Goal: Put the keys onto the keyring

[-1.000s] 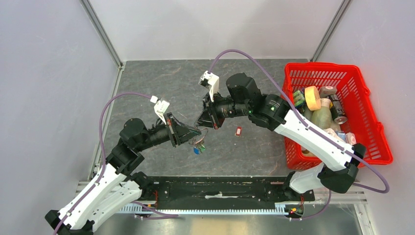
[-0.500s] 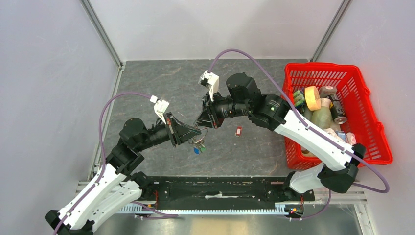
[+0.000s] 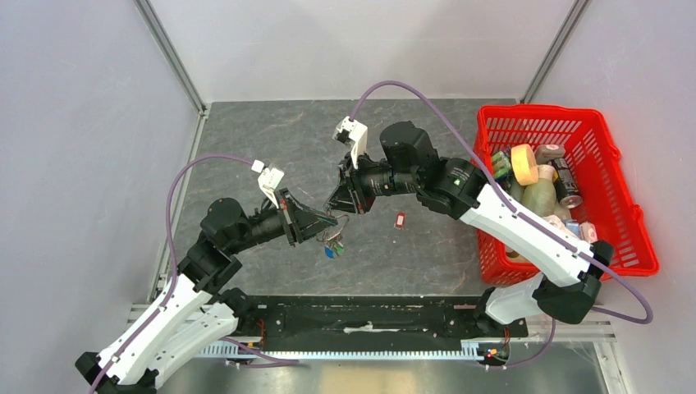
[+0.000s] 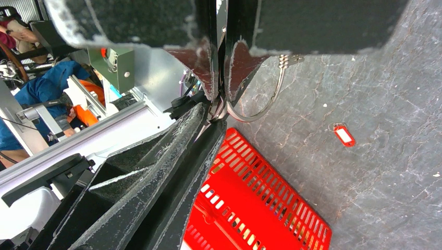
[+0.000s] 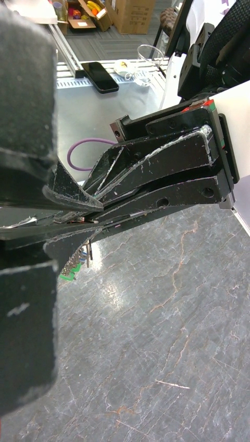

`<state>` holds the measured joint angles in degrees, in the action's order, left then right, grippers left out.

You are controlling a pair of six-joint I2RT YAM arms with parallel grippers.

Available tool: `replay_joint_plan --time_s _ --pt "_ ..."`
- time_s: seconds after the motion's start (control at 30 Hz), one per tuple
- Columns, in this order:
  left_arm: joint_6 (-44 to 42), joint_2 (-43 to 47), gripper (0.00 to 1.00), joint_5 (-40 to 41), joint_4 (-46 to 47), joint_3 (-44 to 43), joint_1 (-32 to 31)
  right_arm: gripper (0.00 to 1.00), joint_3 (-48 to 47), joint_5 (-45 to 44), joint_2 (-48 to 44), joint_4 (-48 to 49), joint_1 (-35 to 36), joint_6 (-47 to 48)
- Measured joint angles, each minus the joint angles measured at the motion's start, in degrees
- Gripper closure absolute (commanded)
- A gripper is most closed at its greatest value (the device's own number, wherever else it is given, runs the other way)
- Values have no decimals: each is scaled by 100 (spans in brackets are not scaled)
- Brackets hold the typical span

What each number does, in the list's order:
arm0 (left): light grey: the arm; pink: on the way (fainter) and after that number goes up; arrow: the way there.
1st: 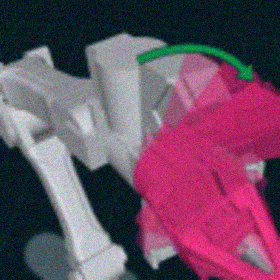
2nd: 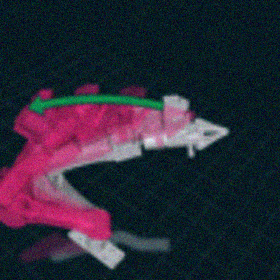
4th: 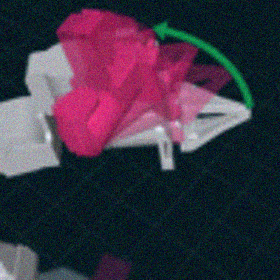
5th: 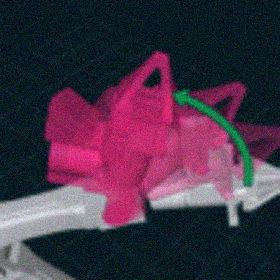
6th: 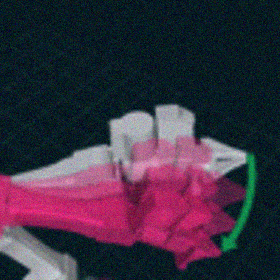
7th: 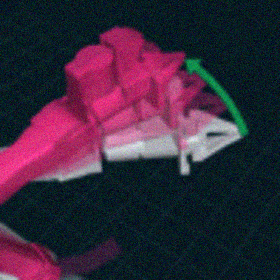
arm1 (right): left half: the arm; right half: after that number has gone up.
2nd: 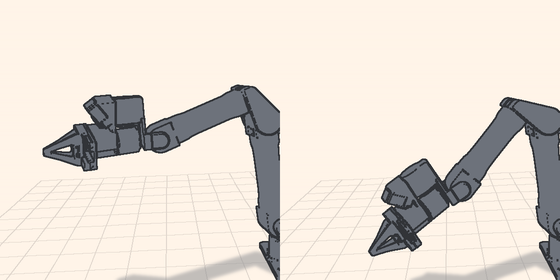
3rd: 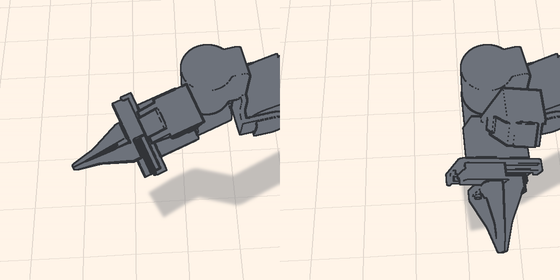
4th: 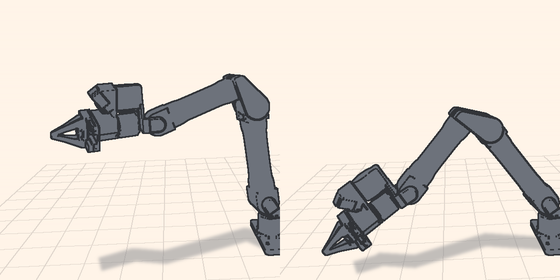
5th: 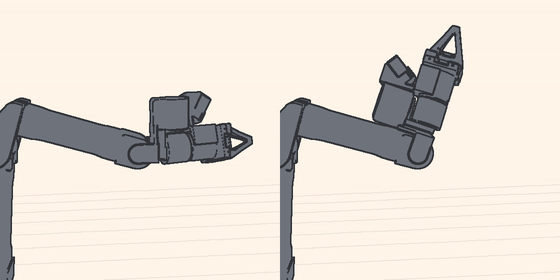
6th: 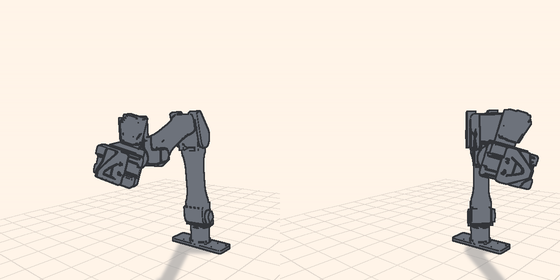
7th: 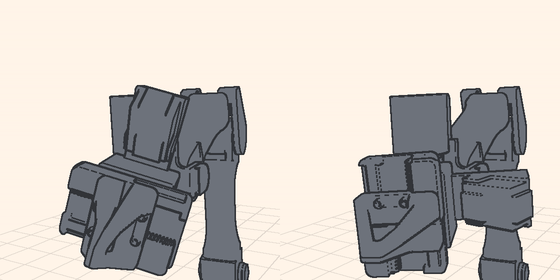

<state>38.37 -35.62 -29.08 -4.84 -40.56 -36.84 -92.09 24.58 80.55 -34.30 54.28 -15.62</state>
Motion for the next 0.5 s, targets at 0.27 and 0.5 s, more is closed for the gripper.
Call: replay_joint_plan --time_s 0.27,0.5 --pt "0 2 98 0 0 0 0 80 0 0 0 0 0 0" --pt "0 2 98 2 -9 0 0 81 0 -28 0 -2 15 2"
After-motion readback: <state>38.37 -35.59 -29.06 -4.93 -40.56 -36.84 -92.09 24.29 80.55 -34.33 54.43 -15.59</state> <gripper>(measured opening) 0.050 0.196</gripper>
